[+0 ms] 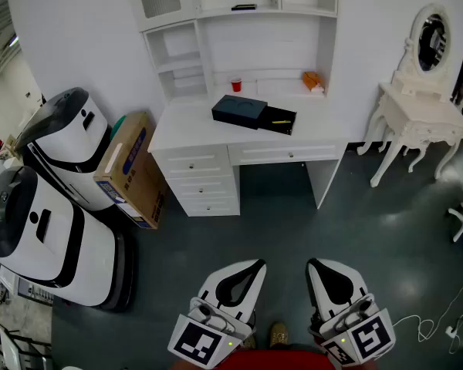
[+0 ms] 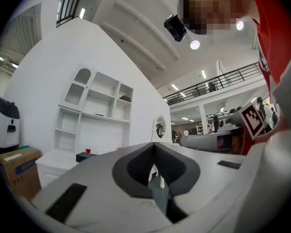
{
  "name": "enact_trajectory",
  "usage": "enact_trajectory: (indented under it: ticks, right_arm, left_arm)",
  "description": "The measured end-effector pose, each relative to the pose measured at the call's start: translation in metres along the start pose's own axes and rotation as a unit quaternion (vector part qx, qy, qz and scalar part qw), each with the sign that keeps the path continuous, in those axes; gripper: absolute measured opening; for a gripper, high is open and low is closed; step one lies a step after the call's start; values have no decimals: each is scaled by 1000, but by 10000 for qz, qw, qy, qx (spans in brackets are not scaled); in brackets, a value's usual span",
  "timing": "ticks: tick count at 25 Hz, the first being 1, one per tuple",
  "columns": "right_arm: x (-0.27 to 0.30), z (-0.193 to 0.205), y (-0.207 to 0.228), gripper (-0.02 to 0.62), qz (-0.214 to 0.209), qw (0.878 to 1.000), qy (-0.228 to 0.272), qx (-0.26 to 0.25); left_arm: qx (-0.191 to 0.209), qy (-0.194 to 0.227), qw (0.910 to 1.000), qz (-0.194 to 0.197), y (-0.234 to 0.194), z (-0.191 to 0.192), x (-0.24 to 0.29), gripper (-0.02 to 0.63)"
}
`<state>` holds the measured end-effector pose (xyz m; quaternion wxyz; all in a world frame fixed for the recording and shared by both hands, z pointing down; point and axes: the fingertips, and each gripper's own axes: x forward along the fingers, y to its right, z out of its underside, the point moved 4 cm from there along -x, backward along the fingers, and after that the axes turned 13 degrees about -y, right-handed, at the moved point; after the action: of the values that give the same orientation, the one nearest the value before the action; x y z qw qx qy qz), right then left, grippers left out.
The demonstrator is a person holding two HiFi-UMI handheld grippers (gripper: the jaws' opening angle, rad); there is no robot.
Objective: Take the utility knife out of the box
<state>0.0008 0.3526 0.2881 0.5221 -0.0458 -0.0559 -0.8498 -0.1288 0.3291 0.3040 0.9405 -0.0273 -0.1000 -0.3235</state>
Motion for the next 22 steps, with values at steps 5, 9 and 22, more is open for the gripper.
enact_trajectory:
  ticks: [5, 9, 22]
  right_arm:
    - [2, -2, -1, -6, -12, 10000, -11, -3]
    - [4, -3, -1, -8, -30, 10000, 7, -6]
    - [3, 0, 6, -5, -90, 9998, 96, 175]
  left_arm:
    - [-16, -9, 10000, -11, -2, -1, -1, 18]
    - [-24, -2, 10000, -15, -3, 0, 0, 18]
    - [-47, -28, 10000, -49, -2, 1, 5, 18]
